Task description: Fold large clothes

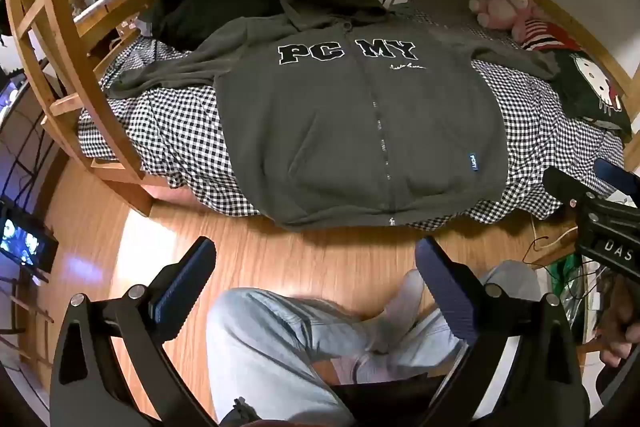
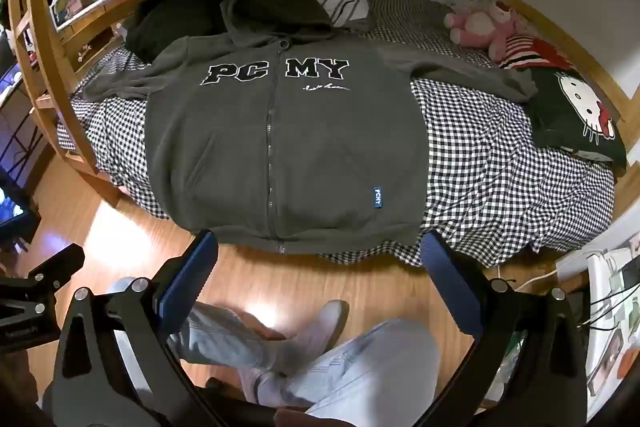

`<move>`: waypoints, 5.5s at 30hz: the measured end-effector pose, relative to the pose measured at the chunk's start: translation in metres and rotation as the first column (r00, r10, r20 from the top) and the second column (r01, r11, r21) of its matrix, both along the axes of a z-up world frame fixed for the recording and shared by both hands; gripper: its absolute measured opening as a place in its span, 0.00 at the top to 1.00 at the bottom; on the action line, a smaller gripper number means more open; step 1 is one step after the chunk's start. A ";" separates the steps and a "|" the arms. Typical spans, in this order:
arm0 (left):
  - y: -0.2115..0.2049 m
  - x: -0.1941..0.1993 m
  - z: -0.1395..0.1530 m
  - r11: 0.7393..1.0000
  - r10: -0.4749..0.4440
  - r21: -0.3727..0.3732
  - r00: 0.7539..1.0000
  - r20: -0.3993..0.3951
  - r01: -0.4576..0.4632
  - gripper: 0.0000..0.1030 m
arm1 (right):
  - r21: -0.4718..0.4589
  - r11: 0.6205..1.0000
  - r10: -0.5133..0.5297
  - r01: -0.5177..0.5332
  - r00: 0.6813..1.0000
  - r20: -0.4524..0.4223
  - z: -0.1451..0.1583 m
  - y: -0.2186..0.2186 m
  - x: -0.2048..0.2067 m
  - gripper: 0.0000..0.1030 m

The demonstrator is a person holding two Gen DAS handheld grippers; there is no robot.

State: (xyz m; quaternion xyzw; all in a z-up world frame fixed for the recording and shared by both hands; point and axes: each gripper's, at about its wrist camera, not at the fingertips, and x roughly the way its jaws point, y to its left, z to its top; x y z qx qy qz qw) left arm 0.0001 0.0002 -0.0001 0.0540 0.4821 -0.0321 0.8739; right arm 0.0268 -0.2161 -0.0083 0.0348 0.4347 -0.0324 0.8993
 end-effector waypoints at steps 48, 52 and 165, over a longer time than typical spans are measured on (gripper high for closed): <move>-0.003 -0.001 -0.003 1.000 -0.015 0.009 1.000 -0.013 0.015 0.05 | 0.021 1.000 0.008 -0.007 1.000 -0.011 -0.005 -0.005 0.000 0.03; -0.003 0.000 -0.003 1.000 -0.015 0.011 1.000 -0.016 0.015 0.05 | 0.023 1.000 0.005 -0.005 1.000 -0.013 -0.006 -0.004 -0.001 0.03; 0.386 0.471 -0.166 0.632 0.400 -0.621 0.881 -0.251 -0.464 0.05 | -0.604 0.456 0.860 -0.654 0.499 0.110 -0.156 0.464 0.383 0.20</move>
